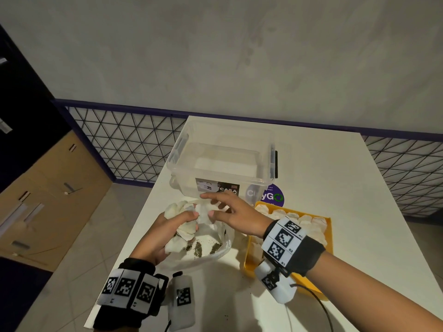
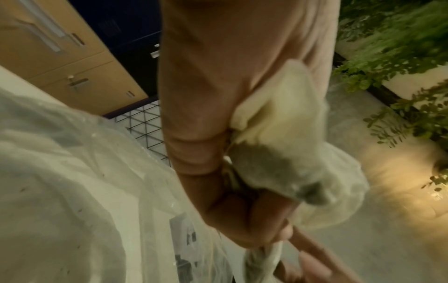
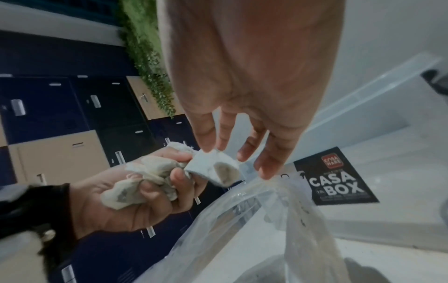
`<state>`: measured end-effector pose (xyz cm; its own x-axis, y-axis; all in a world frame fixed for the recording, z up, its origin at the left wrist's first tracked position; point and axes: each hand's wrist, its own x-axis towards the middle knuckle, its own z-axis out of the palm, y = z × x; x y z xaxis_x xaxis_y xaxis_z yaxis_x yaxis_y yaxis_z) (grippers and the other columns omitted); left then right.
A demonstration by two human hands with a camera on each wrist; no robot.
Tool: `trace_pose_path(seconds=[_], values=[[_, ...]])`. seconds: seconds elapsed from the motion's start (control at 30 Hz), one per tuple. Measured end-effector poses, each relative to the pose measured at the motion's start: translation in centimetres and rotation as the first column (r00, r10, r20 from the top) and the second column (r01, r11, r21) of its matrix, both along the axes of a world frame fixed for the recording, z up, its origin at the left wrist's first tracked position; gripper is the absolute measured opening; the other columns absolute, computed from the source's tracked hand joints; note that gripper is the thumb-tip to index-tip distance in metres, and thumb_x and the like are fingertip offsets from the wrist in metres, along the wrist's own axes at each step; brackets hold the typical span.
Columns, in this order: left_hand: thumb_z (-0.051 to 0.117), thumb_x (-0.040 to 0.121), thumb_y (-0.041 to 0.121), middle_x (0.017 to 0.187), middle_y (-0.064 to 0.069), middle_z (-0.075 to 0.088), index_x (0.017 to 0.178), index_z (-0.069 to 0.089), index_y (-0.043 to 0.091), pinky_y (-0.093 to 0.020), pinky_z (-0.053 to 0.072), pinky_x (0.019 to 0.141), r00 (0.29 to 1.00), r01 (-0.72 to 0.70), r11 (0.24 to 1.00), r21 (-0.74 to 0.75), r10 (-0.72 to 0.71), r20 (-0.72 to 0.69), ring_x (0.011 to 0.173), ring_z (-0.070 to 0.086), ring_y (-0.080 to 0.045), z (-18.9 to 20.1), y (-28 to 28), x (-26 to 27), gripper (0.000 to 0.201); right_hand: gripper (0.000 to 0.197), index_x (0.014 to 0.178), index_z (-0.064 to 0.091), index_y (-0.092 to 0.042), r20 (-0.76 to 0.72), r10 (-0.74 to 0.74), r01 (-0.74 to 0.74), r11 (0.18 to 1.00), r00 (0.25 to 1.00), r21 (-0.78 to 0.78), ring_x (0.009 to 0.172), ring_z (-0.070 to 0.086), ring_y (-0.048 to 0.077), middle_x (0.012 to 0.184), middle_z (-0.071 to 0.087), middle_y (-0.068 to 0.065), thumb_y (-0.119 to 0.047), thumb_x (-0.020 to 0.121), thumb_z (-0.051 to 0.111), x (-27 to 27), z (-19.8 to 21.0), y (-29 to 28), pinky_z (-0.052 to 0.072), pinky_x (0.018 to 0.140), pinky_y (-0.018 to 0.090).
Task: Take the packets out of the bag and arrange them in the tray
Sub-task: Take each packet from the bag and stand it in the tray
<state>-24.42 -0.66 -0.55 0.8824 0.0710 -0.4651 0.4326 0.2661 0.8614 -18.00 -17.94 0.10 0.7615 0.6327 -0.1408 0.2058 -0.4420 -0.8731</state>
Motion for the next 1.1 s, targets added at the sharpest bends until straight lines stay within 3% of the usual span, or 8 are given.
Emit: trace_pose_path(seconds=[0.13,0.3,0.4,0.47,0.63,0.77,0.97,1.1], values=[[0.063,0.086,0.008,0.066,-0.012,0.059,0.098,0.062,0.005,-0.023,0.043,0.041,0.999,0.040,0.999,0.031,-0.040,0.012,0.052,0.056,-0.019,0.2,-0.2,-0.1,0.012,0.042,0.131,0.050,-0.019,0.058,0.098,-0.097,0.995,0.993,-0.021,0.105,0.048,0.011,0.126,0.055,0.007,-0.016,0.091,0.057,0.3,0.0,1.1,0.036,0.083,0.012],[0.060,0.088,0.005,0.072,-0.012,0.064,0.103,0.062,0.006,-0.022,0.043,0.041,0.999,-0.054,0.999,-0.002,0.054,-0.001,0.052,0.054,-0.020,0.0,0.0,-0.1,0.015,0.031,0.117,0.061,-0.016,0.036,0.009,-0.009,1.000,0.999,-0.013,0.107,0.057,0.016,0.120,0.060,0.005,-0.008,0.087,0.059,0.7,-0.4,1.4,0.043,0.096,0.029],[0.060,0.088,0.004,0.086,-0.015,0.070,0.106,0.061,0.007,-0.022,0.044,0.039,0.993,-0.115,0.992,-0.045,0.115,-0.006,0.051,0.056,-0.020,-0.1,0.4,-0.1,0.019,0.022,0.105,0.064,-0.015,0.029,-0.017,0.018,0.999,0.999,-0.029,0.076,0.050,-0.002,0.101,0.057,0.000,-0.007,0.085,0.059,0.8,-0.6,1.0,0.041,0.073,0.017],[0.059,0.088,0.003,0.087,-0.015,0.070,0.108,0.060,0.006,-0.025,0.044,0.038,0.992,-0.128,0.990,-0.065,0.128,-0.007,0.051,0.057,-0.019,-0.1,0.5,-0.1,0.020,0.021,0.096,0.059,-0.018,0.026,-0.037,0.038,0.999,0.999,-0.033,0.070,0.046,0.000,0.094,0.054,-0.001,-0.002,0.082,0.060,0.8,-0.6,0.8,0.037,0.064,0.012],[0.058,0.088,0.003,0.083,-0.013,0.070,0.108,0.060,0.006,-0.023,0.042,0.038,0.993,-0.121,0.988,-0.091,0.120,-0.020,0.051,0.058,-0.017,-0.3,0.4,0.2,0.020,0.028,0.098,0.057,-0.020,0.029,-0.032,0.034,0.997,0.999,-0.070,0.079,0.049,0.014,0.085,0.050,-0.005,0.000,0.078,0.061,0.8,-0.5,0.0,0.042,0.073,0.028],[0.058,0.088,0.002,0.084,-0.014,0.070,0.107,0.060,0.006,-0.023,0.042,0.038,0.993,-0.113,0.989,-0.096,0.111,-0.030,0.050,0.059,-0.016,-0.4,0.1,0.2,0.019,0.017,0.099,0.063,-0.007,0.076,-0.041,0.049,0.993,0.996,-0.106,0.083,0.051,0.013,0.091,0.058,0.000,-0.008,0.081,0.065,0.8,-0.4,-0.9,0.040,0.070,0.018],[0.058,0.088,0.003,0.085,-0.014,0.069,0.104,0.061,0.007,-0.025,0.043,0.038,0.995,-0.096,0.989,-0.110,0.092,-0.042,0.052,0.059,-0.015,-0.1,-0.4,0.2,0.018,0.015,0.094,0.069,-0.010,0.179,-0.101,0.131,0.978,0.979,-0.163,0.079,0.046,0.007,0.083,0.055,-0.007,-0.017,0.080,0.070,0.6,0.7,-3.8,0.035,0.068,0.020],[0.067,0.081,0.016,0.085,-0.014,0.065,0.087,0.069,0.013,-0.022,0.042,0.040,0.997,-0.060,0.990,-0.128,0.052,-0.065,0.054,0.055,-0.017,-0.1,-0.7,0.2,0.007,0.017,0.098,0.067,-0.013,0.197,-0.190,0.231,0.950,0.962,-0.211,0.070,0.047,0.005,0.075,0.052,-0.012,-0.011,0.082,0.067,0.7,1.2,-7.5,0.036,0.065,0.016]])
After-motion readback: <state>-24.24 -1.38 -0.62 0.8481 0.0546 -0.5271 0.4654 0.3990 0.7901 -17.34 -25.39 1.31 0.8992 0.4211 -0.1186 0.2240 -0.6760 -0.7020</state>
